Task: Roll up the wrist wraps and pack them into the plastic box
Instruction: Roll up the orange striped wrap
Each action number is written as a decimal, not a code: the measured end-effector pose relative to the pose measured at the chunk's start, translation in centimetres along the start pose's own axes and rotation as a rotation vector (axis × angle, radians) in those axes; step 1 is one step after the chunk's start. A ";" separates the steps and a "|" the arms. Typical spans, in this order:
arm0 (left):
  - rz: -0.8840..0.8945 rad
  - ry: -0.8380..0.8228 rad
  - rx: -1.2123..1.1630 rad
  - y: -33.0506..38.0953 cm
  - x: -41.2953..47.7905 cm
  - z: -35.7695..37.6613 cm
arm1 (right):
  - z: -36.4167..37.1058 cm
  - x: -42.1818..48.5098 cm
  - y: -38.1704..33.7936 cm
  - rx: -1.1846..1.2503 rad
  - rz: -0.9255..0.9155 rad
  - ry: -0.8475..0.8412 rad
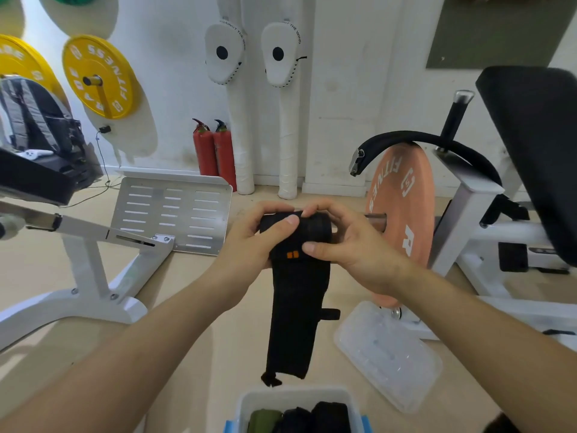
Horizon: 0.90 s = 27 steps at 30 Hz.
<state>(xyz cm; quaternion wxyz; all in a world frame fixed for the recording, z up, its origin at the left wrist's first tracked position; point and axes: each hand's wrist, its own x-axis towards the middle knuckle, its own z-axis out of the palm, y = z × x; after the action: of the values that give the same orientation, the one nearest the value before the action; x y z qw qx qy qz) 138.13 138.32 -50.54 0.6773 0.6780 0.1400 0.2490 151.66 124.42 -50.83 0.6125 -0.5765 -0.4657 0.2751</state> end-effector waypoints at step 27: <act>-0.162 -0.080 0.120 0.4 0.3 -0.2 | -1.1 0.6 0.0 0.096 0.053 0.052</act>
<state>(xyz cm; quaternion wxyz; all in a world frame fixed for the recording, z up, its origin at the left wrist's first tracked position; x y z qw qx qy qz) 138.25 138.65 -50.07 0.6584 0.7132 0.1819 0.1570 152.86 124.41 -50.55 0.6439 -0.5656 -0.4202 0.2983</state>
